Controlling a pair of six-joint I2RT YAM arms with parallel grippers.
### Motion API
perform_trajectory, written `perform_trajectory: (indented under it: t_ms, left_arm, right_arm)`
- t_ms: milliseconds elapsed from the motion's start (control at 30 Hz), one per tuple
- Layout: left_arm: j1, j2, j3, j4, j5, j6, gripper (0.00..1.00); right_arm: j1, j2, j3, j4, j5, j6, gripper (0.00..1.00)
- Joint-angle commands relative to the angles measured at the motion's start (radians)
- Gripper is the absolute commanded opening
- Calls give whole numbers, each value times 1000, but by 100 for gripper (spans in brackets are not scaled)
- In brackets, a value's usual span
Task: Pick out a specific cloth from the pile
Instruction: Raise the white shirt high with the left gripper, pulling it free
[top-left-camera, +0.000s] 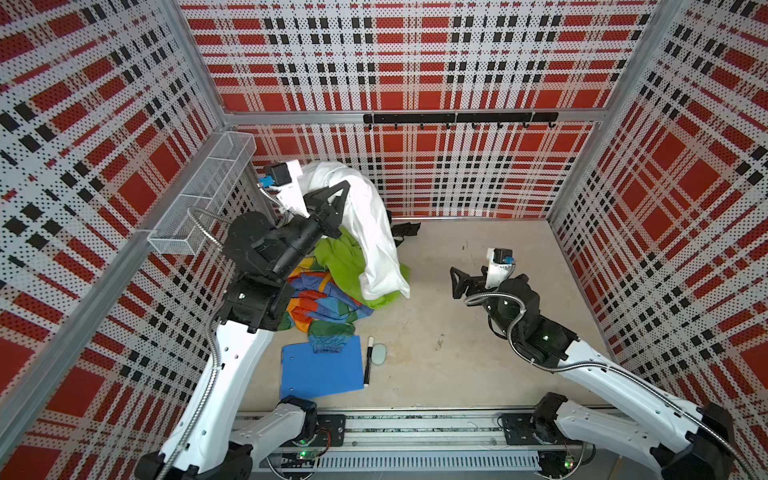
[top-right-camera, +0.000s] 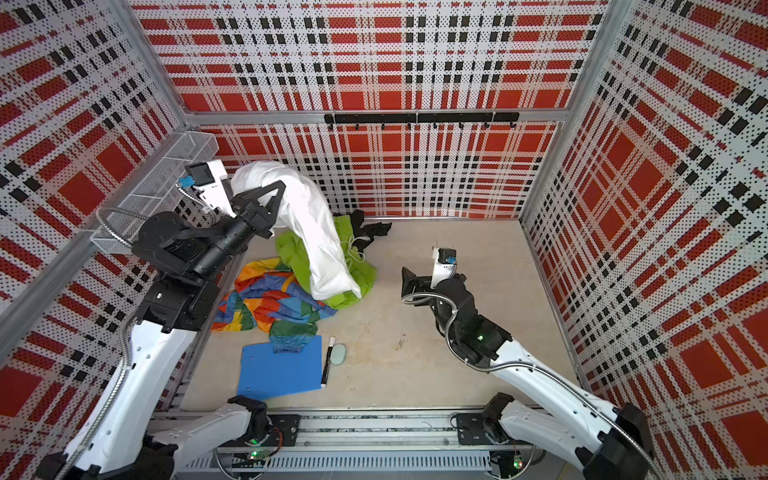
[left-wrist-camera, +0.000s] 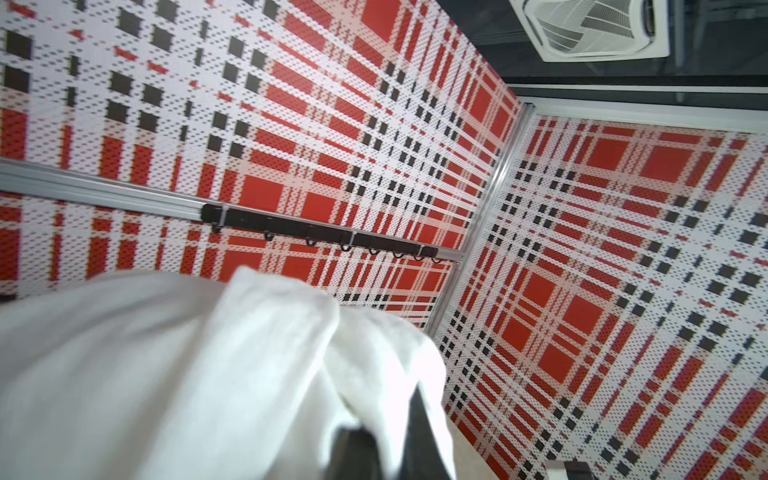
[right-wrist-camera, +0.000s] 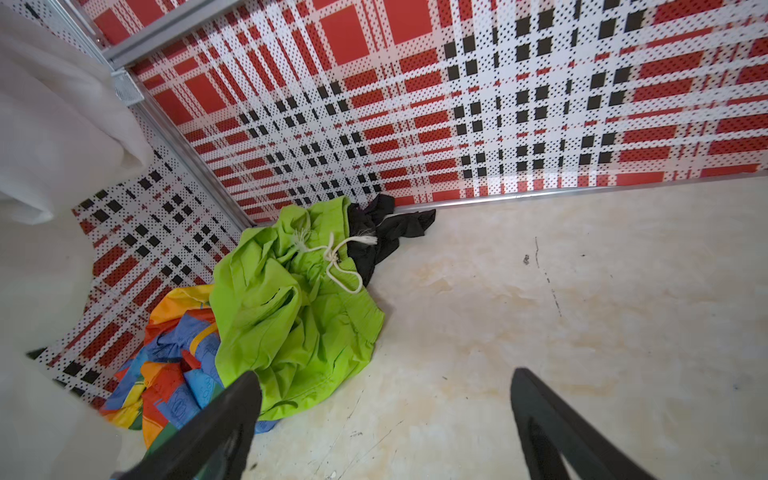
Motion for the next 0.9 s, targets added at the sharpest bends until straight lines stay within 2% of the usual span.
perform_trajectory:
  t_ms: [0, 167, 433, 700, 867]
  left_arm:
    - [-100, 47, 70, 72, -83, 80, 0]
    - [-260, 169, 144, 78, -171, 173, 0]
    - [-410, 381, 232, 118, -213, 233, 0]
    - [-496, 560, 281, 163, -204, 254, 0]
    - [-518, 631, 247, 162, -193, 239, 0]
  right_arm:
    - [2, -56, -15, -39, 83, -19, 100]
    - [2, -121, -15, -110, 147, -32, 100]
    - [3, -233, -35, -227, 230, -33, 100]
    - [3, -325, -59, -319, 275, -13, 100]
    - [2, -355, -80, -329, 281, 2, 100]
